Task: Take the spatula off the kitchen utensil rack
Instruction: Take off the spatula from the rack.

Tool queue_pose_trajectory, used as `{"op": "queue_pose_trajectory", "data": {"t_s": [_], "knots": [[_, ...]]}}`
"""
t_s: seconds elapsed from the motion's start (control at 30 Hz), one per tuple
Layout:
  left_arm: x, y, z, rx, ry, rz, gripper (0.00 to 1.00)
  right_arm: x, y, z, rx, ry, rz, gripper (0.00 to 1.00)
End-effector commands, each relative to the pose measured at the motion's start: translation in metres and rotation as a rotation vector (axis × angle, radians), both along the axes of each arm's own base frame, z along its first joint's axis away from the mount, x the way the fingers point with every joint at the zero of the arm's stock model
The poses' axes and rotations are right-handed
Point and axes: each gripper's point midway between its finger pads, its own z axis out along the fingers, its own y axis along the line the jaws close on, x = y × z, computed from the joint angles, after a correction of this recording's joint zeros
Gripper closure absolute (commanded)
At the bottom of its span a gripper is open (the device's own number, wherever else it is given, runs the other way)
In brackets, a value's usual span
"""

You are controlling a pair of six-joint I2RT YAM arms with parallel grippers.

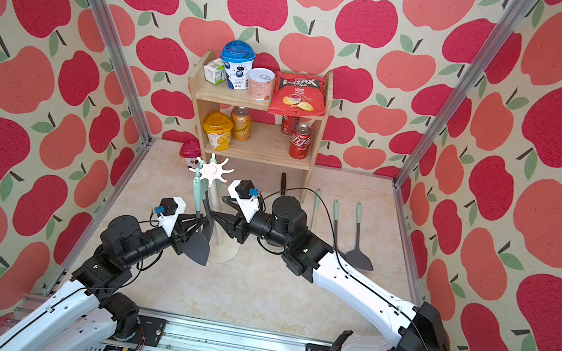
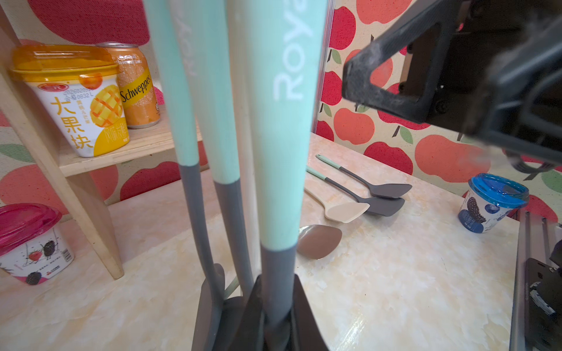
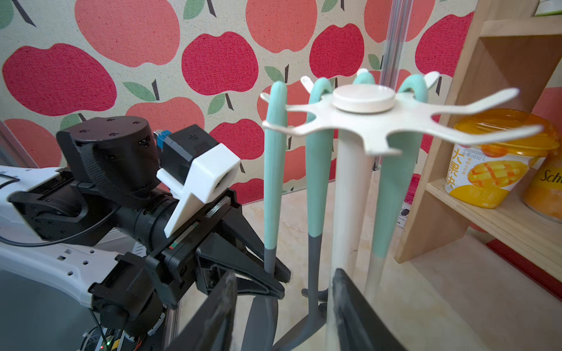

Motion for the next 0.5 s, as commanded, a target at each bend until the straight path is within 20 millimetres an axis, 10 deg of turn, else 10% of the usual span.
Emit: {"op": "queue_pose_trajectory", "data": {"t_s": [0.0,0.47], "knots": [[-0.004,0.003,0.032,-0.046,-0.066,0.004,1.00,-0.005,0.006,0.015,0.020,-0.042,0.032,0.48],[-0.021,0.014,0.045,-0.076,-0.098,0.025,1.00,-0.029,0.022,0.024,0.018,-0.085,0.094,0.50]]}}
